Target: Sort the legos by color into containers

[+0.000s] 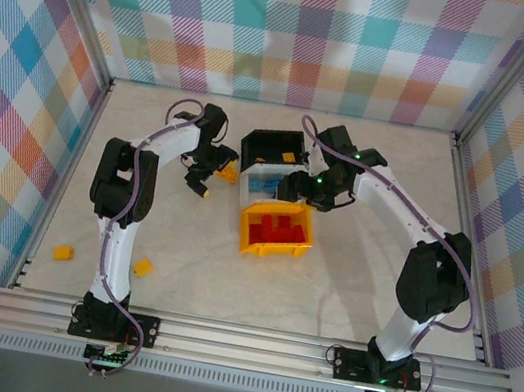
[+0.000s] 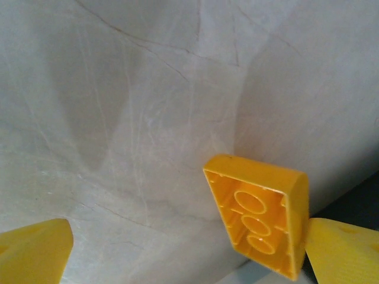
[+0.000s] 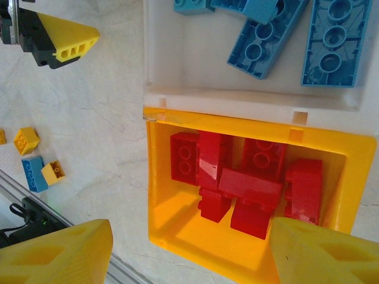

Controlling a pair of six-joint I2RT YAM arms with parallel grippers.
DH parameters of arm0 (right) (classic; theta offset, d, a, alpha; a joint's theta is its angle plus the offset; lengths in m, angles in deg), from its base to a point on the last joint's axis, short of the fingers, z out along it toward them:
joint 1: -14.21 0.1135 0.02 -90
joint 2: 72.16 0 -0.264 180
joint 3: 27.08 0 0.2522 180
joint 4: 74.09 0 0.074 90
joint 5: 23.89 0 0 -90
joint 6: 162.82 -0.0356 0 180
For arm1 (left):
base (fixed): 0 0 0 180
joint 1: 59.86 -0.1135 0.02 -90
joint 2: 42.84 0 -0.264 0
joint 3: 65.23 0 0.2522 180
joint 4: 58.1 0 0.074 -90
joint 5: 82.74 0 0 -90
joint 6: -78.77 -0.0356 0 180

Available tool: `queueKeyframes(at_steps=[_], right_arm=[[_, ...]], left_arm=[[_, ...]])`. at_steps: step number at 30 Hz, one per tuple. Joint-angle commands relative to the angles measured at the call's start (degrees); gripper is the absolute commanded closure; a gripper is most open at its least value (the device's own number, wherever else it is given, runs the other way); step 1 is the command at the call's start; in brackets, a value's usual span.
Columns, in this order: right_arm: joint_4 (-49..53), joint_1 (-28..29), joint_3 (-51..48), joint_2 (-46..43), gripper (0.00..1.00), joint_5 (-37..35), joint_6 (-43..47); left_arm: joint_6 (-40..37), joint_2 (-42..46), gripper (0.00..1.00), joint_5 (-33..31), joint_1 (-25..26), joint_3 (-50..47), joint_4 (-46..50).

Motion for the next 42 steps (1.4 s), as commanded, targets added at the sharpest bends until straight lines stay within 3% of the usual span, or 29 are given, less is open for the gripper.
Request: queueKeyframes(at_steps=[1,10,25,35,42], right_arm=[[-1.3,0.3,-1.6,-2.6,0.29,0.9,-0.6],[-1.4,0.3,-2.8,-3.3,0.29,0.0,-0.2],[0.3,0.3,-1.8,-3.2,0.29,-0.6,2.0],[-0.7,0.3,-2.6,-3.9,0.29,-0.1,1.8],[-1.6,0.3,-4.0,-5.0,0.29,0.1,1.3]], left_arm=[[9.3,-0.8,0.0,-1.6,0.2,-0.7,-2.3],[10.9,-5.7,0.04,-0.5,0.0,0.9,-2.9],[9.2,-13.5,0.12,0.9,-0.4,11.9,0.4],[7.8,-12.2,0.28,1.5,0.2,12.0,0.8],[6.2,-10.1,0.43,1.7,0.2,9.8,0.5]])
